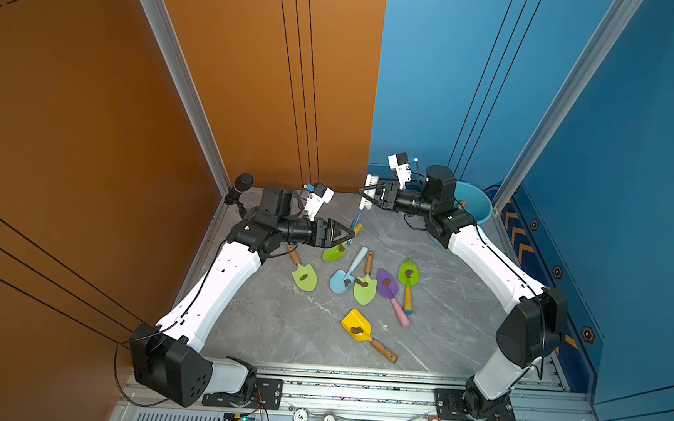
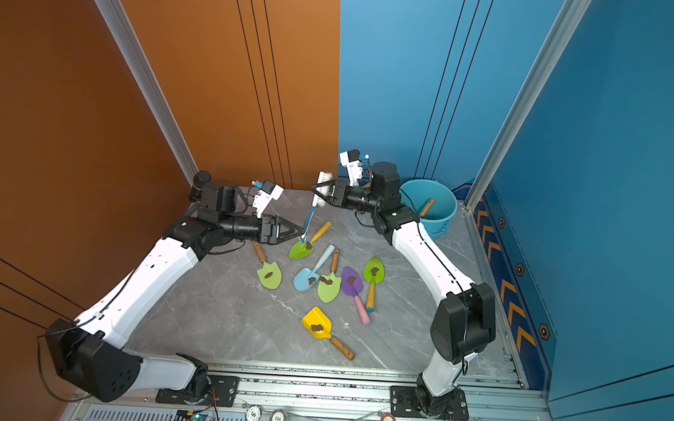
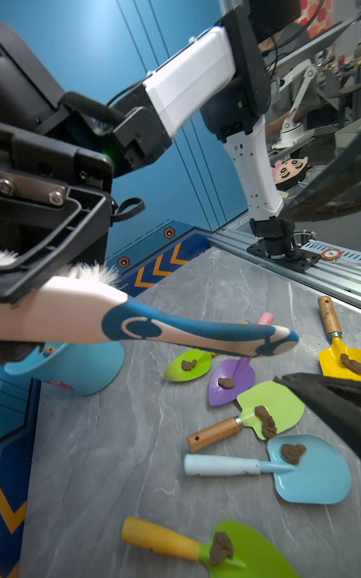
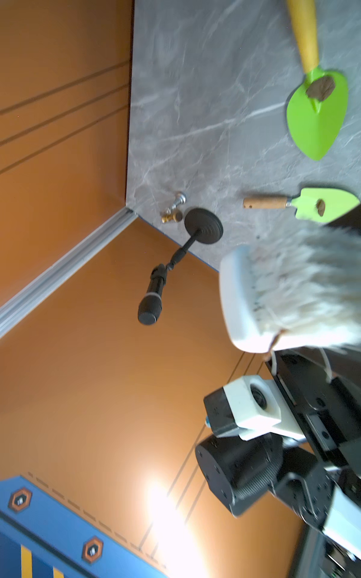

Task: Brush the soil off the hand trowel and place it into the bucket
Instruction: Adjust the brush.

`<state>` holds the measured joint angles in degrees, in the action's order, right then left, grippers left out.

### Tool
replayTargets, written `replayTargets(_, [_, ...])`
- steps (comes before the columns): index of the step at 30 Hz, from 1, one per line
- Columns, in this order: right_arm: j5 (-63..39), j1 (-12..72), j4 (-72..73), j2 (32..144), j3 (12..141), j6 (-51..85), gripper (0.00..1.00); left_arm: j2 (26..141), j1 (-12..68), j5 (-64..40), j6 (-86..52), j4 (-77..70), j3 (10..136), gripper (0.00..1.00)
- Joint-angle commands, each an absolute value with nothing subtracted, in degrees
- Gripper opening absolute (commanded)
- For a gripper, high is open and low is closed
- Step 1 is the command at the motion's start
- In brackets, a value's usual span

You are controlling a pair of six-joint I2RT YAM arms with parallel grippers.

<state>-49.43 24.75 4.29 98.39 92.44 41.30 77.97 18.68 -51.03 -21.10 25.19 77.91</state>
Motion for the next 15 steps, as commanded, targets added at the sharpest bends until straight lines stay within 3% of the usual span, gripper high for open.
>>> replayTargets(1, [-57.5,25.5,9.7,97.5,94.5,44.4,0.15,80.2,19.5,-56.8,-20.4,23.5,80.8,0.76])
replayTargets(7, [-59.1,26.1,19.7,97.8,93.5,51.7,0.14,83.8,20.7,-57.9,-18.2,23.5,84.8,0.71])
replayTargets(12, [-59.6,25.7,22.9,97.9,93.3,54.4,0.13,84.1,21.4,-58.5,-18.2,23.5,85.0,0.48])
replayTargets(15, [-59.1,24.7,23.6,97.2,92.5,54.7,0.12,83.6,21.4,-58.4,-18.6,23.5,84.6,0.50])
